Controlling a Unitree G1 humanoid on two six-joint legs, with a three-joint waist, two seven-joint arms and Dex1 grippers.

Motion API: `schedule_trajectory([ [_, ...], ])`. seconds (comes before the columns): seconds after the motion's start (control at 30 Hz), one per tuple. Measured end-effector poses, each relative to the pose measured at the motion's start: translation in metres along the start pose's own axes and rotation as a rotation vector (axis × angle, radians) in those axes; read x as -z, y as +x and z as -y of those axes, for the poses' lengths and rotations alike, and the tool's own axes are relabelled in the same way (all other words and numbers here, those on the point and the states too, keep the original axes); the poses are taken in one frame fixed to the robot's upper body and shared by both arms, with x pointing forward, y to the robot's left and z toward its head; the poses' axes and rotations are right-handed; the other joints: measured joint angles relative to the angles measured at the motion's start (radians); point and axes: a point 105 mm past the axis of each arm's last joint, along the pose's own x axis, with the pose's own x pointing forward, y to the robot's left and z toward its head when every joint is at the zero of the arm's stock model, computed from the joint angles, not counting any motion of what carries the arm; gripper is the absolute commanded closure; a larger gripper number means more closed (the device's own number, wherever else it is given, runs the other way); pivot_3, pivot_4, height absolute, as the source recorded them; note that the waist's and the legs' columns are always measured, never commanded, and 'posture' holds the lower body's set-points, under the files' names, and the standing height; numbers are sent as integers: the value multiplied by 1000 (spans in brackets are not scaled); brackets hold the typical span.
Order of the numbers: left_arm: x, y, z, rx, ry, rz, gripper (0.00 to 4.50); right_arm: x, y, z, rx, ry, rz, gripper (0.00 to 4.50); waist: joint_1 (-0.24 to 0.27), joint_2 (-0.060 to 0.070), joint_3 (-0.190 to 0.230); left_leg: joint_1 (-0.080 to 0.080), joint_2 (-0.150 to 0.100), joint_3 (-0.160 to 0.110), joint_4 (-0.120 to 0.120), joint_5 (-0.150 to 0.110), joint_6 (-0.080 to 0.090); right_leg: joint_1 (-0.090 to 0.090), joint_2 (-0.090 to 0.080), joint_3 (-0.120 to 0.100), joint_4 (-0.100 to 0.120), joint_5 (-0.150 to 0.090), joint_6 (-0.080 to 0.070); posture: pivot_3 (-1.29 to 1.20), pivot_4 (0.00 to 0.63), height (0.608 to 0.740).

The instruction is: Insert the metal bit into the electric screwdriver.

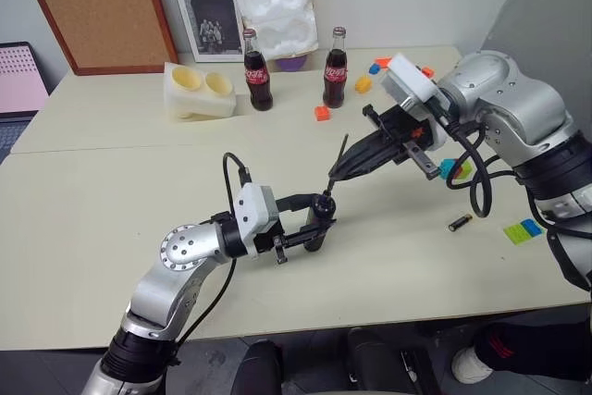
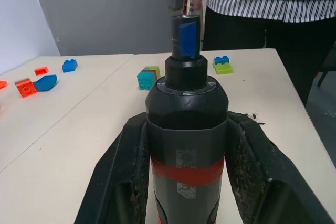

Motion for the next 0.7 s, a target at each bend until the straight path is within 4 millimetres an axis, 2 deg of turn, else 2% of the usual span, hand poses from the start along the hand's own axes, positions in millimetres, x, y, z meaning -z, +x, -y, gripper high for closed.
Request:
schedule_trajectory([
  [0.23, -1, -1, 1, 0, 1, -3, 2850, -16, -5, -5, -1, 20, 55, 4500, 2, 0, 0, 0, 0, 0, 0, 0, 0, 0, 0, 0, 0, 0, 0, 0, 150, 740],
  [0.33, -2, 1, -1, -11, -30, -2, 2850, -19, -14, -9, 29, 25, 62, 4500, 6, 0, 1, -1, 0, 0, 0, 0, 0, 0, 0, -1, 0, 0, 0, 0, 150, 740],
  [0.53, -6, 8, -3, -4, -98, -5, 2855, -14, -24, -14, 86, 49, 86, 4500, 8, 0, 2, -2, 0, 0, 0, 0, 0, -2, 0, -1, 0, 1, 2, 0, 150, 740],
  [0.7, -17, 12, 5, 66, -123, 29, 2855, -11, -30, -20, 126, 70, 108, 4500, 10, 0, 3, -8, 0, -1, 0, 0, 0, -7, 1, -2, 0, 2, 4, 0, 150, 740],
])
